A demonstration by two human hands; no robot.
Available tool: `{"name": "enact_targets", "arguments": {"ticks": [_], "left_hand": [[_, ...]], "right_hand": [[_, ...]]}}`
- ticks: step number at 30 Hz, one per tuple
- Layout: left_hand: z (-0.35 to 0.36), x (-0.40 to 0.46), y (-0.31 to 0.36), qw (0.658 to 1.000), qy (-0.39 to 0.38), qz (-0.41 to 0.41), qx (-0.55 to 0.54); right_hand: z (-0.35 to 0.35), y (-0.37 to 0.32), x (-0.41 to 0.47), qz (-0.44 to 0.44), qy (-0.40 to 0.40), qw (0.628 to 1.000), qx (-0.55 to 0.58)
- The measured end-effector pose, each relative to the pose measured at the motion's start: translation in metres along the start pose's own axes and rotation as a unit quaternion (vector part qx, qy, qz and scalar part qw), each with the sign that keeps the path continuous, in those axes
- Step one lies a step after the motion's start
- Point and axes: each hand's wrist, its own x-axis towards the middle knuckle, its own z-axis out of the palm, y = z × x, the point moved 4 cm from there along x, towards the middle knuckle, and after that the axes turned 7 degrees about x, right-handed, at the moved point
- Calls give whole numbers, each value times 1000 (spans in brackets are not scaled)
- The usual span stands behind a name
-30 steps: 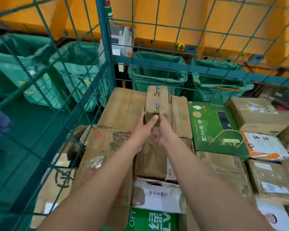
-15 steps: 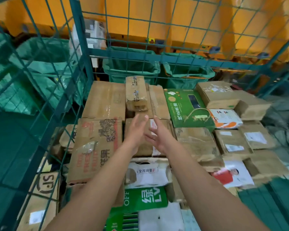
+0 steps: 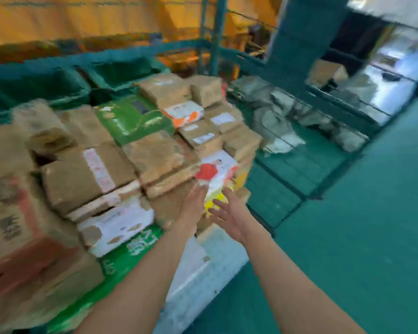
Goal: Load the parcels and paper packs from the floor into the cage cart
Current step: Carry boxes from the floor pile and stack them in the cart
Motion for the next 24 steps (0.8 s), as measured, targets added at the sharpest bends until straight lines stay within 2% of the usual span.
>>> {"name": "enact_targets", "arguments": {"ticks": [3, 6, 14, 24], "left_hand": [[89, -36, -5, 997, -66, 41, 4], [195, -98, -26, 989, -132, 40, 43], [385, -224, -115, 949, -284, 19, 136], [553, -341, -201, 859, -432, 22, 273]], "right_hand": [[-98, 3, -51, -21, 69, 996, 57], [-199, 17, -113, -37, 130, 983, 127], [-404, 101, -268, -68, 261, 931, 245], [-547, 193, -417, -111, 391, 820, 403]]}}
